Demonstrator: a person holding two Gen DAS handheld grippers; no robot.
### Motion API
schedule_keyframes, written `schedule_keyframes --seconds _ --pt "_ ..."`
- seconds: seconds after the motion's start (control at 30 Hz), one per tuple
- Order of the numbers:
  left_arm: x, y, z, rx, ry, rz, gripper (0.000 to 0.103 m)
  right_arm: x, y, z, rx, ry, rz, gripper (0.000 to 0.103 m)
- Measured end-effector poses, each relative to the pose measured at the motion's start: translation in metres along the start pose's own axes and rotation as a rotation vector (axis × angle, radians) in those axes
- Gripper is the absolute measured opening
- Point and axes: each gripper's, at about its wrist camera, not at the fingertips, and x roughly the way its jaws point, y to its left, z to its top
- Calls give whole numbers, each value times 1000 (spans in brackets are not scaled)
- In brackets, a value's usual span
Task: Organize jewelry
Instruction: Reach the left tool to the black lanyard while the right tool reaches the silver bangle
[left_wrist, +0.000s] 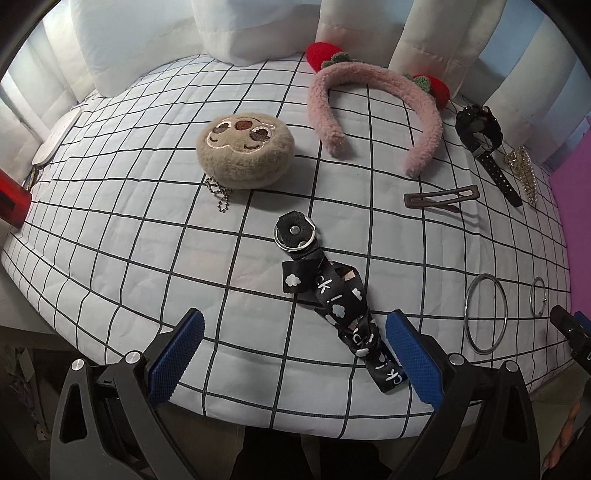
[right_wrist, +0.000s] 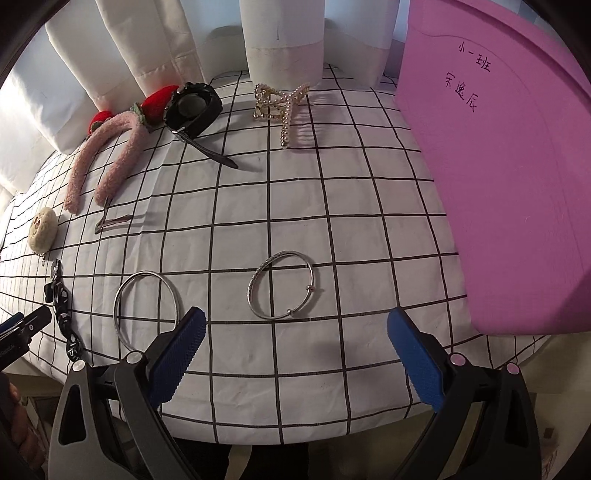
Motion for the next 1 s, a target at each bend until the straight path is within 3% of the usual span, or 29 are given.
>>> schedule_keyframes --seconds 0.47,1.0 --pt "30 -11 -4 -10 16 22 98 36 -2 9 -54 18 -39 94" --pt "30 -21 -6 -22 -83 31 98 48 -15 11 -48 -38 -3 94"
